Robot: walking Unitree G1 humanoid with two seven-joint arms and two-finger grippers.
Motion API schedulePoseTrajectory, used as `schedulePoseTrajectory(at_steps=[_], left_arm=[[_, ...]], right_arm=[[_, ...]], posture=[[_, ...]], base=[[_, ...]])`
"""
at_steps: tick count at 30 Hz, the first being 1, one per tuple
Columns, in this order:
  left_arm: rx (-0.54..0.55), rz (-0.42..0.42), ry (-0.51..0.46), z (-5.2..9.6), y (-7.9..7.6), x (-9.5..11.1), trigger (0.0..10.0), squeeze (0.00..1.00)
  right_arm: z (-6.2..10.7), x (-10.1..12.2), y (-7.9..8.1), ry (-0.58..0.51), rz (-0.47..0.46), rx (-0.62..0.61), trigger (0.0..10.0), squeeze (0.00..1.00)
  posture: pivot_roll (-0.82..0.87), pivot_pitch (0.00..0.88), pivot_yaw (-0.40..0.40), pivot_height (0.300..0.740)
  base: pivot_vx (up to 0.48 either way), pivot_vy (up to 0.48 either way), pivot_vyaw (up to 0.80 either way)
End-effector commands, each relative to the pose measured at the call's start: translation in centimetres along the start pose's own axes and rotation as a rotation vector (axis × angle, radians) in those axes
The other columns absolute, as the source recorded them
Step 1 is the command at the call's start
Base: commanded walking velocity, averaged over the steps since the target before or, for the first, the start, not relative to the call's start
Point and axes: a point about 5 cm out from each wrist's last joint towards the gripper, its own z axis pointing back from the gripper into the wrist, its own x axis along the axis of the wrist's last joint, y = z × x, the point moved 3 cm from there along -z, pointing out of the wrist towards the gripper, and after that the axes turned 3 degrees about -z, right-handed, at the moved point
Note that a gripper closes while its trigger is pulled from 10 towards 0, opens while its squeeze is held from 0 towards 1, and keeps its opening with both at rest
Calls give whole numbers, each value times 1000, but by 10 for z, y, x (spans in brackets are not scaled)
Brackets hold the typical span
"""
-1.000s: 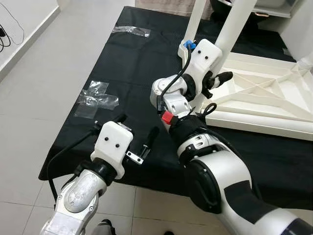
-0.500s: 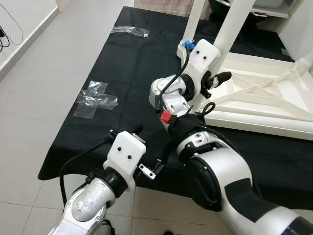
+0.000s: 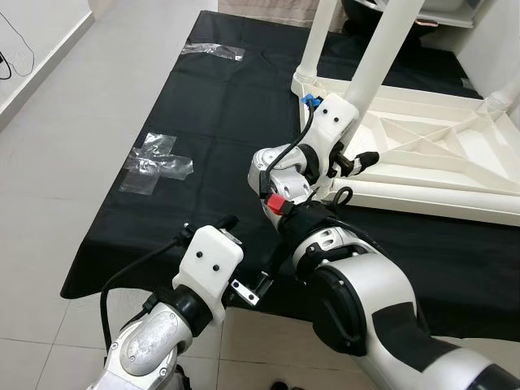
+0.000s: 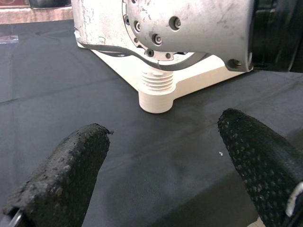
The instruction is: Building children table
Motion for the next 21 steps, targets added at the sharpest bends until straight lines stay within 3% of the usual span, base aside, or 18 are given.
schedulePoseTrajectory(at_steps=[1, 7, 14, 21], left_arm=[[-5, -8, 2, 2, -3, -1, 10000, 0], [0, -7, 2, 1, 0, -2, 10000, 0], [4, -6, -1, 1, 0, -2, 10000, 0], [13, -11, -1, -1, 2, -3, 10000, 0]], right_arm=[[-3, 3, 1, 10, -40, 16, 10000, 0], [2, 3, 9, 6, -58, 122, 10000, 0], [6, 3, 7, -40, -65, 183, 10000, 0], [-6, 2, -1, -95, -67, 261, 10000, 0]], posture=[[175, 217, -125, 740], [167, 221, -119, 740], [157, 223, -118, 740], [153, 224, -107, 740]], base=[[0, 0, 0], [0, 0, 0], [0, 0, 0], [0, 0, 0]])
